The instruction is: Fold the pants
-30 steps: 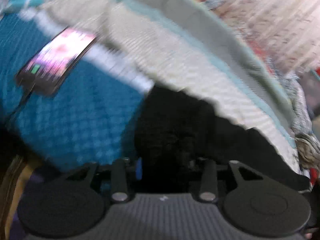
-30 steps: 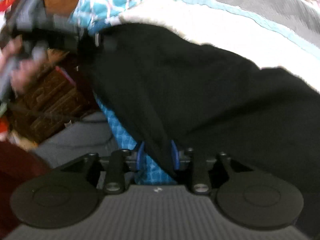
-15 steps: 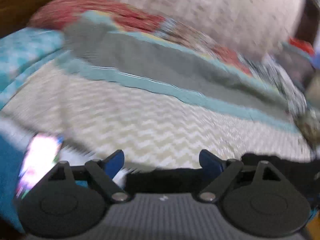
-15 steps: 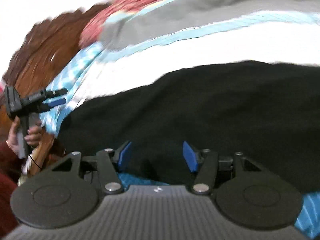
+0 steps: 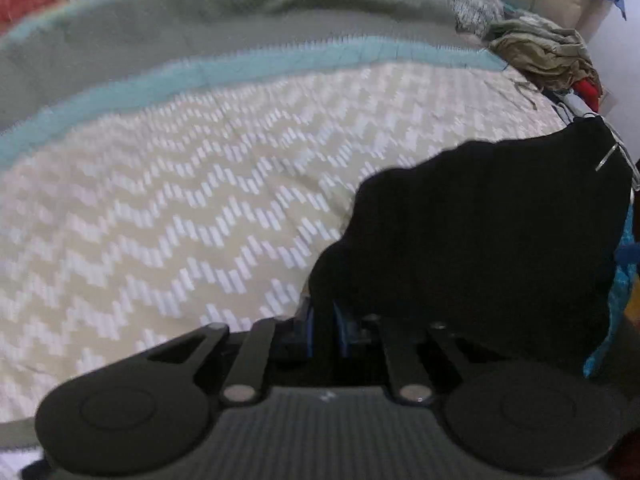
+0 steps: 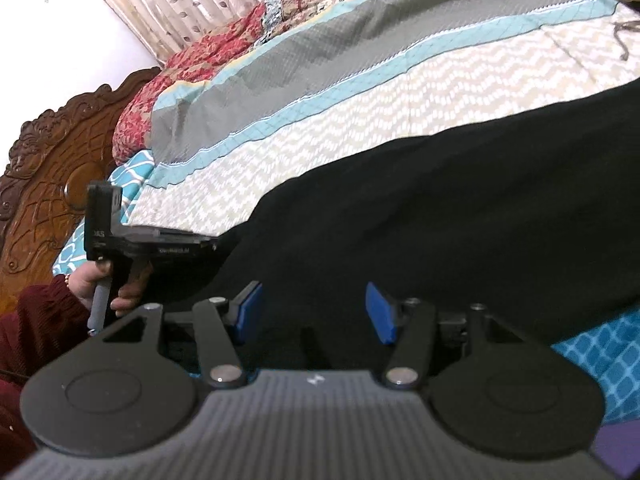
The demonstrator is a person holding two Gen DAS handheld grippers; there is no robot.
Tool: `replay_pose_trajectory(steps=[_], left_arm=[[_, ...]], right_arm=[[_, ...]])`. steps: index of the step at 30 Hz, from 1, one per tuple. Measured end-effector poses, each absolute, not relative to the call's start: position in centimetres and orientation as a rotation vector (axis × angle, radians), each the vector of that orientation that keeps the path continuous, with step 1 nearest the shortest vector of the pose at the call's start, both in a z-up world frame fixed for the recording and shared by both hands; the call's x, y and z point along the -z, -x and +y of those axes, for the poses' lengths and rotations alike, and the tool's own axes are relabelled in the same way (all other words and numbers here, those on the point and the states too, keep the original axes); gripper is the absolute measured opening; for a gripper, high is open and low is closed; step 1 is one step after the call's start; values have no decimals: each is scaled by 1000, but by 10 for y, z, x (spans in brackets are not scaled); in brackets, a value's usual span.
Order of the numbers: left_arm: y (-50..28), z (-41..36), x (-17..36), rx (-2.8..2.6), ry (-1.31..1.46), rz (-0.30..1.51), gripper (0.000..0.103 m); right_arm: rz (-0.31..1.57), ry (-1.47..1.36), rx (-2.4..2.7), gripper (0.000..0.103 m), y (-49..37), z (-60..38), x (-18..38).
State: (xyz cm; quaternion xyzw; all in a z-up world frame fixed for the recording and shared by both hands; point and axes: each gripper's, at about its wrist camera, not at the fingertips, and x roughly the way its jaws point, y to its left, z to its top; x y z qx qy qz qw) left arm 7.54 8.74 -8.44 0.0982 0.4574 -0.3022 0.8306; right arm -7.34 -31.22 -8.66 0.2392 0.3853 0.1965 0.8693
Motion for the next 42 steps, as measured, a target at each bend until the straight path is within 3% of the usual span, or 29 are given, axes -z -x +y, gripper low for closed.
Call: replay_pose_trajectory(steps=[6, 8, 11, 18, 22, 29, 30, 31, 32, 33, 38, 42], left_arm=[[-77, 127, 80, 474, -30, 991, 10], [-74, 115, 88, 410, -106, 1001, 26], [-63, 108, 73, 371, -156, 951, 39], [-49, 128, 18, 259, 18, 812, 43], [-46, 109, 18, 299, 140, 864, 46], [-38, 48, 55, 379, 192, 1042, 47], [-38, 41, 59, 384, 183, 1054, 47], [-36, 35, 61, 394, 173, 1063, 46], [-33, 31, 61, 402, 166, 1068, 44], [-32, 26, 60, 409, 157, 1070, 44], [-26, 14, 56, 421, 153, 1077, 45], [-29, 14, 64, 417, 181, 1126, 45]], right_arm=[[808, -578, -338, 59, 70, -344, 104], [808, -596, -315, 59, 68, -354, 108], [761, -617, -279, 59, 81, -377, 103], [526, -760, -20, 61, 141, -491, 95], [400, -950, 86, 64, 167, -553, 115], [393, -1083, 136, 67, 140, -597, 151], [399, -1087, 153, 66, 129, -600, 153], [408, -1092, 159, 57, 119, -603, 155], [413, -1085, 160, 43, 109, -606, 153], [428, -1063, 159, 15, 100, -605, 148], [385, -503, -47, 15, 86, -517, 71], [497, -201, -152, 16, 82, -445, 82]])
